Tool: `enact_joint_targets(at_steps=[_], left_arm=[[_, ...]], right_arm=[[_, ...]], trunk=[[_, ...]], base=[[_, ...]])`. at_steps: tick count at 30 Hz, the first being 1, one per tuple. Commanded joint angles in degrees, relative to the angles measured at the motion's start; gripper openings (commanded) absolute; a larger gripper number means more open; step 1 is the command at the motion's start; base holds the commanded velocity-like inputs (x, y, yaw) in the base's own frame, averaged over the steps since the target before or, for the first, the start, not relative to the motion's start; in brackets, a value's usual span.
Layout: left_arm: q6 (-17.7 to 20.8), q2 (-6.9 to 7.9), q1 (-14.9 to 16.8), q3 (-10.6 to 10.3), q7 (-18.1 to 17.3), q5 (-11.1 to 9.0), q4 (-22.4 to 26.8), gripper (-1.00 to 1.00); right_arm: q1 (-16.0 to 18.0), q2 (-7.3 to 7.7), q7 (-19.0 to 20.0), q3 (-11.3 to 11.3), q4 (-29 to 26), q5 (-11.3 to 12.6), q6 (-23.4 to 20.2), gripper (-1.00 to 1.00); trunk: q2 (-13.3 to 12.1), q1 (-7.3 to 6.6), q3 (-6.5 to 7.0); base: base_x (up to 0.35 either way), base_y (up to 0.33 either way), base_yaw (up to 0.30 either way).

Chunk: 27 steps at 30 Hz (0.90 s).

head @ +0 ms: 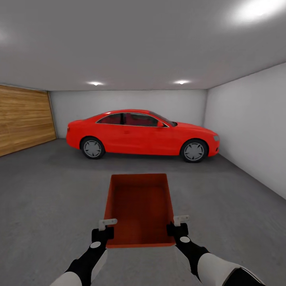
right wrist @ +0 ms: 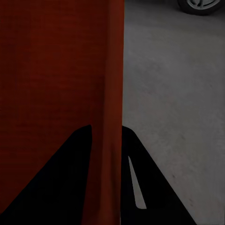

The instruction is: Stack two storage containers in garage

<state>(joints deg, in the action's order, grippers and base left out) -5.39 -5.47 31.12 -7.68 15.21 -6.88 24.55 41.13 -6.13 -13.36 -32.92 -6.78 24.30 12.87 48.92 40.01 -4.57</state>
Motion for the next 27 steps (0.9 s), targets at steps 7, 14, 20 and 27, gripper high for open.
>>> enact_joint_targets(at_steps=[7, 14, 20, 27], left_arm=[[-0.3, 0.11, 0.0, 0.0, 0.9, -1.0, -0.2, -1.00], [-0.3, 0.11, 0.0, 0.0, 0.9, -1.0, -0.2, -1.00], [-0.3, 0.11, 0.0, 0.0, 0.9, -1.0, -0.2, -1.00], [-0.3, 0.11, 0.1, 0.0, 0.9, -1.0, -0.2, -1.00]], right_arm=[[0.1, -0.02, -0.1, 1.7, -0.3, -0.7, 0.1, -1.00], [0.1, -0.02, -0.1, 1.7, -0.3, -0.7, 0.1, -1.00], [0.1, -0.02, -0.1, 1.7, -0.3, -0.7, 0.1, -1.00], [0.1, -0.02, -0.1, 1.7, -0.3, -0.7, 0.1, -1.00]], trunk=[[0.1, 0.04, -0.09], [0.1, 0.04, -0.09], [0.1, 0.04, -0.09], [0.1, 0.04, -0.09]], base=[[0.322, 0.000, 0.000], [0.322, 0.000, 0.000], [0.322, 0.000, 0.000], [0.322, 0.000, 0.000]])
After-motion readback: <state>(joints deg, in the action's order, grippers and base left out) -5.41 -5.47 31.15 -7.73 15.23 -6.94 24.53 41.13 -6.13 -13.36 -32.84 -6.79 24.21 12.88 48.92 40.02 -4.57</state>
